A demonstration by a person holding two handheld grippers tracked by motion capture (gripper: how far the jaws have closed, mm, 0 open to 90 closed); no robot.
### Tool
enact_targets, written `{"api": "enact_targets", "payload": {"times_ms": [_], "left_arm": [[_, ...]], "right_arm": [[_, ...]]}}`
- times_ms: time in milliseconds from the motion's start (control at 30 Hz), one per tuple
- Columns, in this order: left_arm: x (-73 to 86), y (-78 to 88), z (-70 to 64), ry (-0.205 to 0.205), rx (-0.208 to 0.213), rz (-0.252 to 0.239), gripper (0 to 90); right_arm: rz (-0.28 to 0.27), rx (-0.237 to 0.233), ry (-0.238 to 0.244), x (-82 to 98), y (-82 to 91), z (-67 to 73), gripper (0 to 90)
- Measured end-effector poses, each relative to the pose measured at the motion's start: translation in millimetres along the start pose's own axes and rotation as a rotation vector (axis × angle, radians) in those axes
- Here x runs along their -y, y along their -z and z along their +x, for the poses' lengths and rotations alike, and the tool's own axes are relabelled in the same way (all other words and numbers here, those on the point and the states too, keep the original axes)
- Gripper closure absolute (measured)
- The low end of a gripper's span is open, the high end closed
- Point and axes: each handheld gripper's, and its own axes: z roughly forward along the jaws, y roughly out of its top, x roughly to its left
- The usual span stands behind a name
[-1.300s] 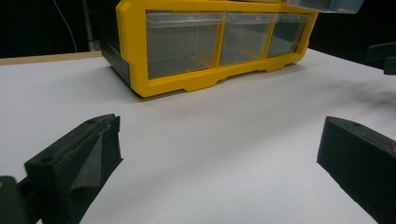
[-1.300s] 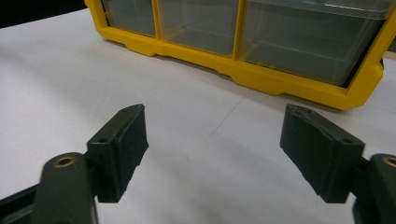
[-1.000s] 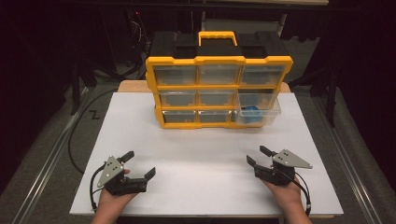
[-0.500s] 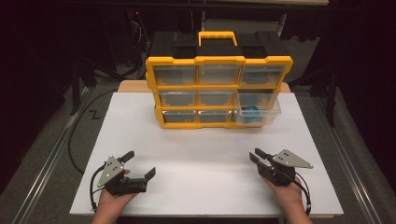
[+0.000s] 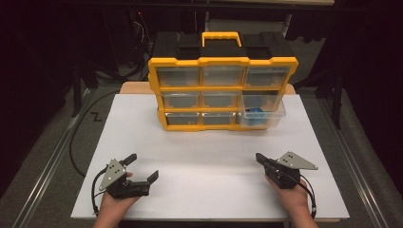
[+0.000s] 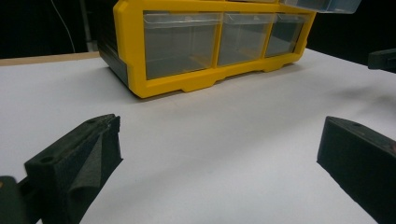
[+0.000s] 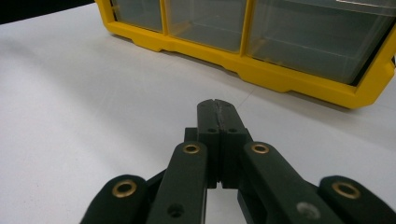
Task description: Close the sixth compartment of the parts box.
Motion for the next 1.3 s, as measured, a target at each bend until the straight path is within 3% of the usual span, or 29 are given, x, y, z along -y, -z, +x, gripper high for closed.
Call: {"api": "enact_targets", "payload": {"times_ms": [267, 533, 1300], "left_arm": [[-0.1, 0.2, -0.3, -0.002, -0.001, 0.002, 0.3], [-0.5, 0.1, -0.1, -0.006, 0.0, 0.002, 0.3], [0.0, -0.7, 0.7, -0.007, 0.005, 0.004, 0.3]], "right_arm": [[-0.011, 0.018, 0.015, -2.5, -2.4, 3.4, 90.0], [-0.046, 0.03, -0.008, -7.7, -6.8, 2.0, 90.0], [-0.121, 0.061, -0.014, -35.7, -16.7, -1.8, 90.0]]}}
